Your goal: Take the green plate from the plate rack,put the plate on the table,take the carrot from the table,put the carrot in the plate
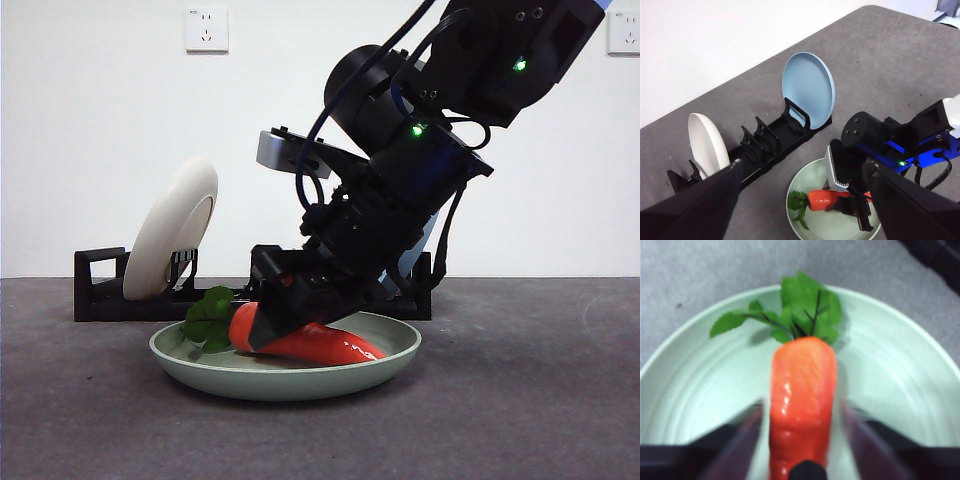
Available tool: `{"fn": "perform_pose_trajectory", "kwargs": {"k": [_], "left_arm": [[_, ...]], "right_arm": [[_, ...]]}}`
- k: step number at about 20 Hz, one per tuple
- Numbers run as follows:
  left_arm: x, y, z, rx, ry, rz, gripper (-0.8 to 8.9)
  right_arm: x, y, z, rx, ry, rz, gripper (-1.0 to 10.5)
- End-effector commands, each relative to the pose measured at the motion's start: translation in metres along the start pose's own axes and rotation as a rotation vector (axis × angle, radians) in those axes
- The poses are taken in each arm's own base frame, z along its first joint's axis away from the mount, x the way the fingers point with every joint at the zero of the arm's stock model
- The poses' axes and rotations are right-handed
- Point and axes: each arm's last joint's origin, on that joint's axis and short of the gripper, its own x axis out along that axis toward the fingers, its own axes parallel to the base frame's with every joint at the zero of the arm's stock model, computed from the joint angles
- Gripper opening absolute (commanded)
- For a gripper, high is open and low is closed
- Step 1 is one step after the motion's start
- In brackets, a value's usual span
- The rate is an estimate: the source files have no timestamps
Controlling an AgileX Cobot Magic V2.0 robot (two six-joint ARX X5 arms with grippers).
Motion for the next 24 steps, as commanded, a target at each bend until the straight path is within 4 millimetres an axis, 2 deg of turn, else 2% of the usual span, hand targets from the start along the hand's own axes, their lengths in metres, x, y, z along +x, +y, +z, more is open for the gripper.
{"fn": "perform_pose_trajectory", "kwargs": {"k": [1, 3, 5, 8, 11, 14, 17, 21, 24], "left_arm": [[0.000, 0.000, 0.000, -0.007, 0.000, 0.000, 4.09], [0.000, 0.000, 0.000, -0.007, 0.000, 0.000, 4.09], [0.001, 0.000, 0.000, -0.005, 0.001, 0.000, 4.09], [0.000, 0.000, -0.001, -0.002, 0.002, 0.000, 4.09], [0.000, 0.000, -0.001, -0.001, 0.005, 0.000, 4.09], [0.001, 0.000, -0.002, 0.005, 0.018, 0.001, 4.09], [0.000, 0.000, -0.005, 0.015, 0.040, 0.003, 4.09], [0.000, 0.001, -0.011, 0.040, 0.104, -0.003, 4.08], [-0.002, -0.001, -0.021, 0.051, 0.205, -0.083, 3.84]], "right_arm": [[-0.003, 0.000, 0.006, 0.021, -0.012, -0.005, 5.8], [-0.016, 0.000, 0.018, 0.017, -0.061, -0.016, 5.8], [-0.037, 0.000, 0.031, 0.030, -0.107, -0.051, 5.7], [-0.082, 0.004, 0.046, 0.033, -0.146, -0.065, 5.7], [-0.132, 0.012, 0.049, 0.050, -0.139, -0.083, 5.7], [-0.177, 0.022, 0.041, 0.058, -0.093, -0.073, 5.7], [-0.217, 0.034, 0.023, 0.089, 0.002, -0.053, 5.7], [-0.258, 0.048, -0.003, 0.173, 0.100, -0.035, 5.6], [-0.279, 0.056, -0.019, 0.212, 0.151, -0.025, 5.4]]}}
